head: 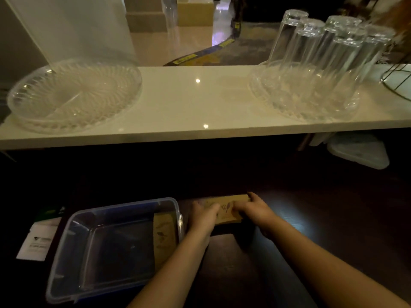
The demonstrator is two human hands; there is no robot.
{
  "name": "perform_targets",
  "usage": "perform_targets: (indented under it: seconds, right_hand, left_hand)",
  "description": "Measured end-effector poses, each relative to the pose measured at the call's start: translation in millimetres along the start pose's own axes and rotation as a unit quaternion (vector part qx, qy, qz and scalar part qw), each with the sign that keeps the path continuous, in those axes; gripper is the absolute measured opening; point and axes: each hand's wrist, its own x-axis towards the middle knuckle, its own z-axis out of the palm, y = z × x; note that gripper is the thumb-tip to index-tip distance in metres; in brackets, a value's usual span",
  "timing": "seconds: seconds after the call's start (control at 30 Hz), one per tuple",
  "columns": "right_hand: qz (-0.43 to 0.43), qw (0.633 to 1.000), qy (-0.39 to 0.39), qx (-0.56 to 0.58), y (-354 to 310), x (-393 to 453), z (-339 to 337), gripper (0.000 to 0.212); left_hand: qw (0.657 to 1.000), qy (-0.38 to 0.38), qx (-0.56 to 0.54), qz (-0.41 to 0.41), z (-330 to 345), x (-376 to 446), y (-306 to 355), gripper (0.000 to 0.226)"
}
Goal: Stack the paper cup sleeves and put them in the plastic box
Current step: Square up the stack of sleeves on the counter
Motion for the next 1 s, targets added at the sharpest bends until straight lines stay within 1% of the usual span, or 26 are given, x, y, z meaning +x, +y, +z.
perform_targets:
  seconds: [0.07,0.1,0.13,0.27,0.3,0.33,0.4,0.5,0.67,0.77,0.87,1.0]
  right_hand:
    - [0.01,1.0,-0.018,-0.003,-5.0,-0.6,-2.1,0.089]
    - [0.013,1.0,-0.023,0.001,-5.8,-0.6,-3.4,0.086]
    - [0.01,1.0,-0.028,0.004,-5.4,-0.5,-5.1,0.084]
    - [-0.011,0.999,-0.05,0.01,0.5,-4.5,-10.8,0.08]
    - [-0.02,0.999,-0.049,0.012,3.2,-6.8,-12.0,0.078]
    - [-0.029,0.999,-0.042,0.009,6.3,-10.0,-13.0,0.078]
    - [-0.058,0.998,-0.023,-0.013,13.8,-19.3,-14.6,0.082]
    - [-0.137,0.989,-0.001,-0.058,29.3,-36.4,-15.0,0.088]
    - [-0.232,0.963,0.017,-0.135,54.8,-55.2,-15.8,0.085]
    - [-0.269,0.947,0.026,-0.176,67.8,-63.7,-16.8,0.092]
    - [-0.295,0.924,0.045,-0.24,81.8,-68.6,-15.6,0.096]
    - [-0.289,0.915,0.045,-0.276,91.1,-70.4,-14.4,0.09]
  left_hand:
    - [1.0,-0.013,-0.011,-0.002,1.5,-0.6,3.5,0.043]
    - [1.0,-0.02,-0.009,-0.002,1.4,0.1,3.6,0.045]
    - [1.0,-0.03,-0.006,-0.003,1.4,1.2,3.3,0.05]
    - [0.998,-0.059,0.003,-0.014,-1.4,6.0,0.5,0.086]
    - [0.998,-0.064,0.015,-0.01,-1.8,6.0,-0.6,0.09]
    - [0.997,-0.071,0.028,0.001,-2.2,5.4,-2.7,0.09]
    - [0.995,-0.08,0.051,0.029,-3.3,0.1,-7.7,0.083]
    - [0.988,-0.079,0.091,0.098,-4.4,-10.9,-20.0,0.071]
    - [0.966,-0.066,0.131,0.214,-3.8,-38.4,-48.2,0.08]
    - [0.948,-0.053,0.159,0.27,-0.8,-52.4,-63.5,0.078]
    - [0.933,-0.056,0.203,0.291,2.3,-59.3,-73.9,0.069]
    - [0.928,-0.059,0.218,0.295,7.5,-65.2,-81.8,0.071]
